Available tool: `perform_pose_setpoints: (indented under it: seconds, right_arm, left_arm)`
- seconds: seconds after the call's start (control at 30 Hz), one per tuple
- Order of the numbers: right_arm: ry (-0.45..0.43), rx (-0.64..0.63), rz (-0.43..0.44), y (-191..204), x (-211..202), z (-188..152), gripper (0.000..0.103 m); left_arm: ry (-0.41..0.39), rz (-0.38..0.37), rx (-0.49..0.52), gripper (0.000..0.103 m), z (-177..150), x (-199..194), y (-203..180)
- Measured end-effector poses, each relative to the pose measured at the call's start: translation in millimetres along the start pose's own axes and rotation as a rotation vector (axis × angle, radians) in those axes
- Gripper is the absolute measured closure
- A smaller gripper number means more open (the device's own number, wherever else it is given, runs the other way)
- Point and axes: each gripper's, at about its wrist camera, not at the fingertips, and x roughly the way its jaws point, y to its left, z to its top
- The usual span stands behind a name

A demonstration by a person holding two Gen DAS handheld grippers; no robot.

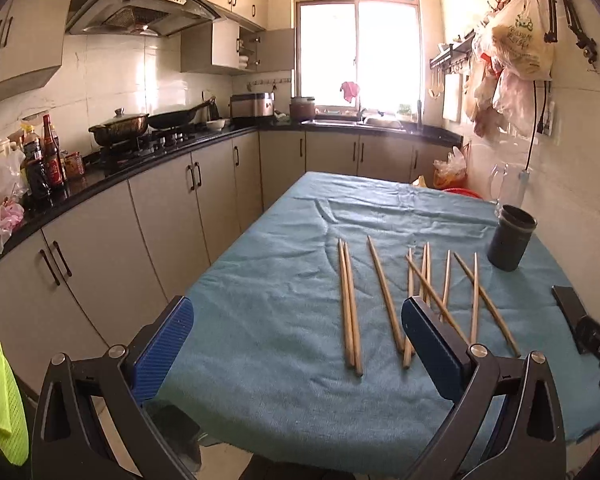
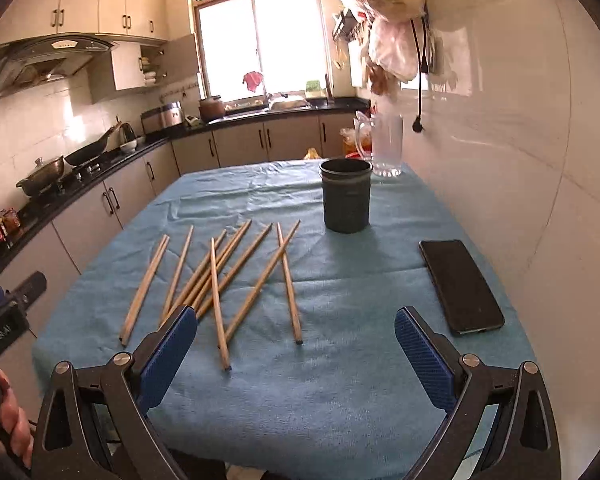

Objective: Organize utensils

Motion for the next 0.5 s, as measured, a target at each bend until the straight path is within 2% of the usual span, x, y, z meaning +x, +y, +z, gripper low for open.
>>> perform_pose_setpoints:
  seconds: [0.3,0.5]
  right_arm:
    - [0.017,-0.032,0.016,12.0,10.2,-3.4,0.002]
    - [0.02,-0.025,0.017,10.6,7.7,-4.1,0.002]
  left_arm:
    - [0.035,0.005,-0.005,0.0,-6.7,12.2,3.2]
    - [0.032,0.0,-0.002,0.0,-6.5,10.6,0.6]
